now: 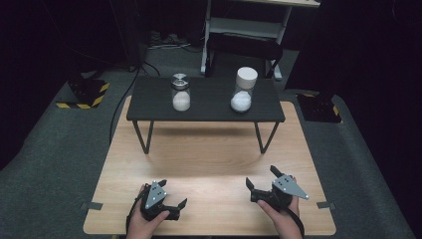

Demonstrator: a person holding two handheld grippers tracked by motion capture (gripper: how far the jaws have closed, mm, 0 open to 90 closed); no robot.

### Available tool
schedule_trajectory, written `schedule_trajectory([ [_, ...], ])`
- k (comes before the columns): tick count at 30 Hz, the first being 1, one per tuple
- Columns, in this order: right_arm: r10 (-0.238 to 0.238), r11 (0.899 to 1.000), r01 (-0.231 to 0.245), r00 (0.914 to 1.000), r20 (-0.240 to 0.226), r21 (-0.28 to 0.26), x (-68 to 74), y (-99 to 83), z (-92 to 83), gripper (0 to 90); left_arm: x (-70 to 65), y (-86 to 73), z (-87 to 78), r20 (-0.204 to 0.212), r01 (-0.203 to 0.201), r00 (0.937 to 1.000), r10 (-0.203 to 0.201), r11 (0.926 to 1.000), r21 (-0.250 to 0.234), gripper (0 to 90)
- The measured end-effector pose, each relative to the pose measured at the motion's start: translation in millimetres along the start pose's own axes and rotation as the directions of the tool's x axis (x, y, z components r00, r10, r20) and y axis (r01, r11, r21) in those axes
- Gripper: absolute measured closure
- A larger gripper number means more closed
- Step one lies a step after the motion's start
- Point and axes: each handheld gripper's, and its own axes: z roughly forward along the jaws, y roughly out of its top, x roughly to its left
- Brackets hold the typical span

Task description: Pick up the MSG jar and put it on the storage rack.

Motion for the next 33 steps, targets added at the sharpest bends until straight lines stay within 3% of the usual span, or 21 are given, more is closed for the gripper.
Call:
schedule_trajectory([
  [3, 0.002, 1.0, -0.002, 1.0, 0.002, 0.022, -0.6, -7.7, -0.5, 0.4, 0.4, 0.1, 1.3, 0.002, 0.008, 1.0, -0.008, 1.0, -0.002, 0.6],
  [10, -0.002, 0.998, 0.001, 0.9999, 0.014, 0.061, -2.1, -21.2, -3.0, 0.5, -3.8, 0.3, 0.5, -0.002, -0.023, 0.9997, 0.023, 0.9997, 0.001, 0.6],
  [22, -0.021, 0.988, 0.019, 0.9997, 0.013, 0.153, -8.8, -21.7, -5.0, 0.5, -5.6, 2.0, 1.1, -0.009, -0.027, 0.9996, 0.027, 0.9996, 0.01, 0.6],
  [26, 0.012, 0.984, -0.014, 0.9998, 0.014, 0.176, -10.4, -19.7, -7.3, 0.7, -6.3, 1.3, 0.5, -0.011, -0.033, 0.9994, 0.033, 0.9994, 0.006, 0.6],
  [29, -0.015, 0.981, 0.012, 0.9997, 0.019, 0.191, -8.4, -17.9, -8.4, 0.6, -6.3, 1.4, 0.3, -0.009, -0.035, 0.9994, 0.035, 0.9994, 0.007, 0.6],
  [33, -0.015, 0.979, 0.011, 0.9998, 0.016, 0.205, -9.2, -16.0, -7.6, 0.7, -6.7, 1.8, 0.6, -0.008, -0.039, 0.9992, 0.039, 0.9992, 0.01, 0.6],
])
